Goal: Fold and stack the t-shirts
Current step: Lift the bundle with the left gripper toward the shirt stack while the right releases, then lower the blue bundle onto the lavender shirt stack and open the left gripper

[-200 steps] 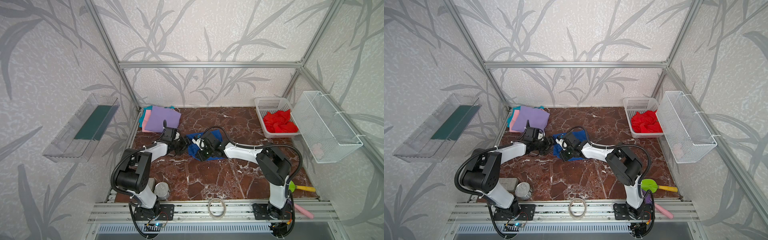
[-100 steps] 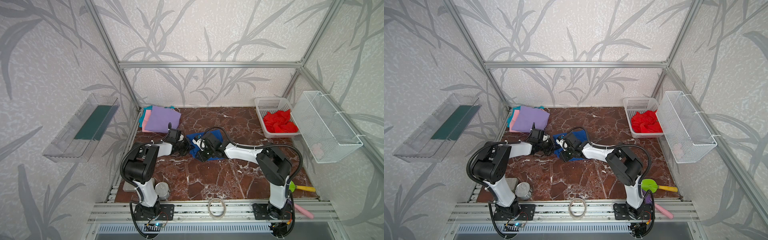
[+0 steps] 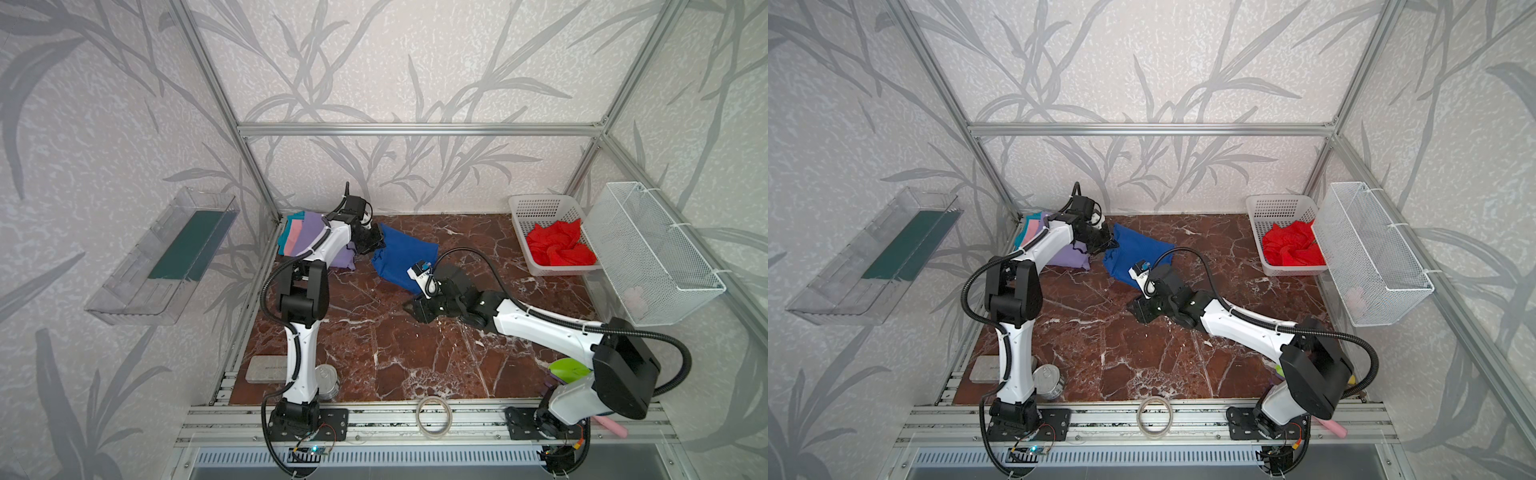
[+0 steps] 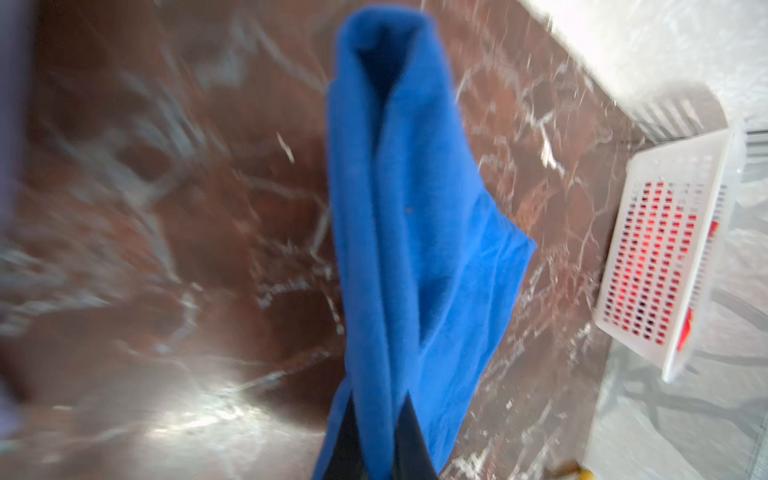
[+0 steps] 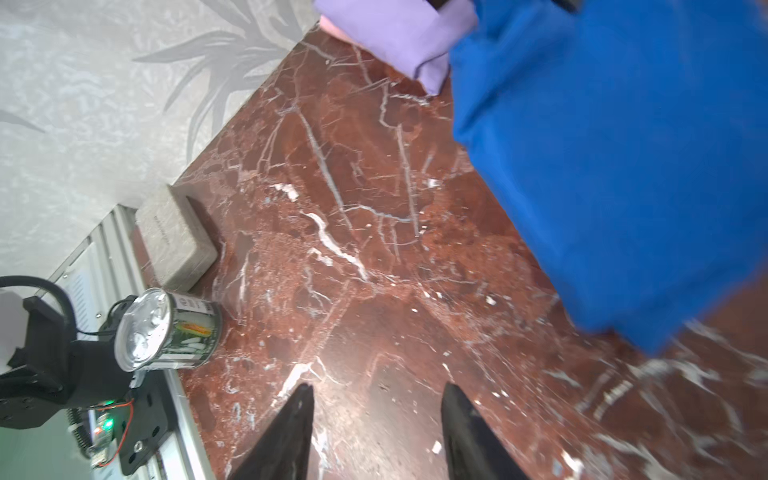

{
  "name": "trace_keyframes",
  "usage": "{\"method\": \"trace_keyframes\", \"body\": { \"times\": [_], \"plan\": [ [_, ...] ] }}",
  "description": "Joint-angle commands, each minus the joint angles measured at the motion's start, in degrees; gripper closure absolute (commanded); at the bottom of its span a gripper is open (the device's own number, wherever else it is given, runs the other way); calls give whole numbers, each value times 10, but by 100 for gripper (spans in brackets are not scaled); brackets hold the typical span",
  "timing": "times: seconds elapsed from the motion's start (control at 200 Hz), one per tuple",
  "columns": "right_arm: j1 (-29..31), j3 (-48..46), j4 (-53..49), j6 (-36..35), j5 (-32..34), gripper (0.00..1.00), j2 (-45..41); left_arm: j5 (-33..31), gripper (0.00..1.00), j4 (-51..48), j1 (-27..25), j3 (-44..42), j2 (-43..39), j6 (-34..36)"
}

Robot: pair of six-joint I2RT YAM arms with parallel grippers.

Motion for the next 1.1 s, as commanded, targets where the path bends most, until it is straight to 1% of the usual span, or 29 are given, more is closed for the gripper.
{"method": "trace_keyframes", "body": {
  "times": [0.0, 0.11, 0.17, 0.38, 0.515, 0.615, 0.69, 0.93, 1.095],
  "plan": [
    [-21, -34, -10, -6, 32, 49, -17, -66, 100, -169, 29, 115, 35, 80],
    [-37, -57, -3, 2, 31, 49, -21, -104, 100, -243, 38, 251, 75, 116],
    [-43, -63, 4, 7, 27, 49, -15, -120, 100, -269, 38, 302, 90, 137],
    [-46, -54, 28, 20, 5, 50, 27, -188, 100, -309, 46, 381, 94, 206],
    [-46, -40, 32, 30, -14, 52, 58, -231, 100, -314, 51, 390, 73, 254],
    [-46, -38, 40, 40, -27, 52, 76, -245, 100, -312, 52, 387, 57, 293],
    [-46, -37, 48, 50, -32, 53, 87, -254, 100, -306, 56, 380, 47, 310],
    [-46, -22, 49, 56, -45, 54, 114, -285, 100, -294, 95, 380, 35, 304],
    [-46, -18, 52, 60, -50, 54, 118, -284, 100, -279, 124, 377, 34, 288]
  ]
}}
